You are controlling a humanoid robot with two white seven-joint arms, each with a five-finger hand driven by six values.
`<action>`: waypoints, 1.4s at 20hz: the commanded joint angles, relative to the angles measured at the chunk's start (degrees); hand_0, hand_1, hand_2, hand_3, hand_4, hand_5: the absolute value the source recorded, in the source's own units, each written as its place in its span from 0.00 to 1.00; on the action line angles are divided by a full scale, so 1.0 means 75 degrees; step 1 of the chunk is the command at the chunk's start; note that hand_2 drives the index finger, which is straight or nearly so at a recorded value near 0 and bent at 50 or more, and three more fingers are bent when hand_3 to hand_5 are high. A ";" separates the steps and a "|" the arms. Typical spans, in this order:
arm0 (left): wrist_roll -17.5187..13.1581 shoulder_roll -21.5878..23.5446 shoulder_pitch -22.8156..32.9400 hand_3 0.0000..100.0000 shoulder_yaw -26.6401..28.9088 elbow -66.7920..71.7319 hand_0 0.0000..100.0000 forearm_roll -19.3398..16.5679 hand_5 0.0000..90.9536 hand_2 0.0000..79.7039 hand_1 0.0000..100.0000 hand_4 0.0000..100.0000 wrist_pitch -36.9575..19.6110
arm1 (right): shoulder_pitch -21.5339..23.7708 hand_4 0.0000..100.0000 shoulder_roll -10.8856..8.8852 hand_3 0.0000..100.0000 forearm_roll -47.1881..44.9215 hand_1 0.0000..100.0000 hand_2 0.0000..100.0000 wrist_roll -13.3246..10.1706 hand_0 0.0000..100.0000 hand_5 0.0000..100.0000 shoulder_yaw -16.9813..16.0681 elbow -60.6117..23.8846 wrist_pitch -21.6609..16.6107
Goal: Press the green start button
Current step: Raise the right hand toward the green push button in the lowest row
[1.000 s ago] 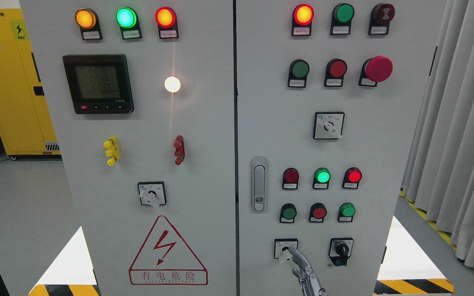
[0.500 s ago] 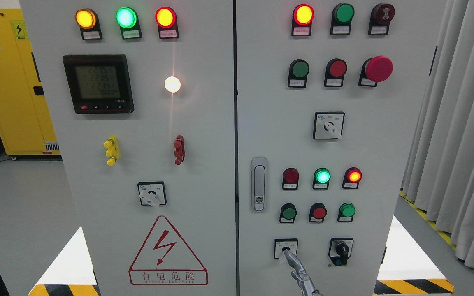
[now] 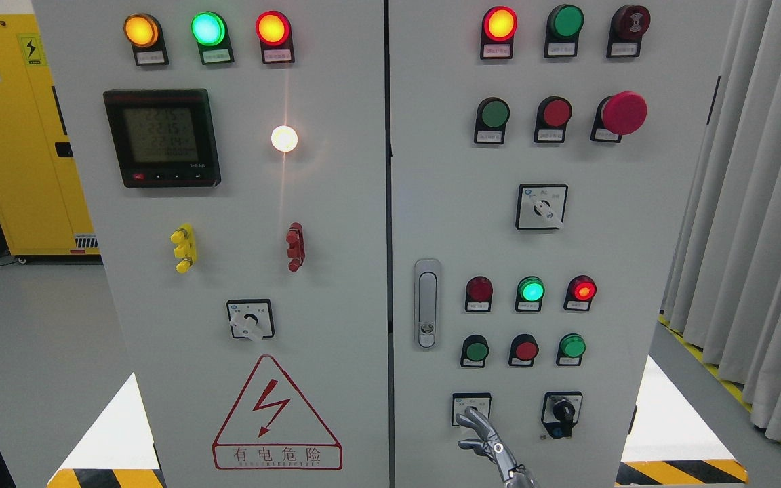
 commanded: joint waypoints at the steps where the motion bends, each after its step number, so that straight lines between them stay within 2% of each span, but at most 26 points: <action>1: -0.0003 0.0003 0.0000 0.00 0.0002 0.0000 0.12 0.0000 0.00 0.00 0.56 0.00 0.0002 | -0.0274 0.74 -0.0012 0.66 0.1289 0.74 0.00 -0.0239 0.33 0.78 -0.0493 0.0307 -0.0022; 4: -0.0003 0.0003 0.0000 0.00 0.0002 0.0000 0.12 0.0000 0.00 0.00 0.56 0.00 0.0002 | -0.0403 0.80 -0.0012 0.74 0.2169 0.77 0.00 -0.0462 0.33 0.90 -0.0599 0.0366 -0.0034; 5: -0.0003 -0.0009 0.0000 0.00 0.0002 0.0000 0.12 0.0000 0.00 0.00 0.56 0.00 0.0002 | -0.0484 0.80 -0.0012 0.75 0.2252 0.77 0.00 -0.0475 0.36 0.92 -0.0634 0.0390 -0.0034; 6: -0.0003 -0.0009 0.0000 0.00 0.0002 0.0000 0.12 0.0000 0.00 0.00 0.56 0.00 0.0002 | -0.0555 0.82 -0.0012 0.78 0.2276 0.78 0.00 -0.0475 0.42 0.95 -0.0635 0.0413 -0.0022; 10: -0.0003 0.0003 0.0000 0.00 -0.0010 0.0000 0.12 -0.0012 0.00 0.00 0.56 0.00 0.0002 | -0.0790 0.84 -0.0024 0.81 0.3035 0.80 0.00 -0.0475 0.49 0.99 -0.0868 0.0437 -0.0022; 12: -0.0003 0.0003 0.0000 0.00 0.0002 0.0000 0.12 0.0000 0.00 0.00 0.56 0.00 0.0002 | -0.0860 0.84 -0.0036 0.82 0.3458 0.82 0.00 -0.0486 0.53 1.00 -0.0881 0.0437 -0.0045; 13: -0.0003 0.0003 0.0000 0.00 0.0002 0.0000 0.12 0.0000 0.00 0.00 0.56 0.00 0.0002 | -0.0883 0.84 -0.0036 0.82 0.3599 0.83 0.00 -0.0475 0.58 1.00 -0.0869 0.0437 -0.0046; 28: -0.0003 0.0003 0.0000 0.00 0.0002 0.0000 0.12 -0.0012 0.00 0.00 0.56 0.00 0.0002 | -0.1434 0.88 -0.0059 0.87 0.4726 0.88 0.00 -0.0404 0.68 1.00 -0.0892 0.0753 -0.0010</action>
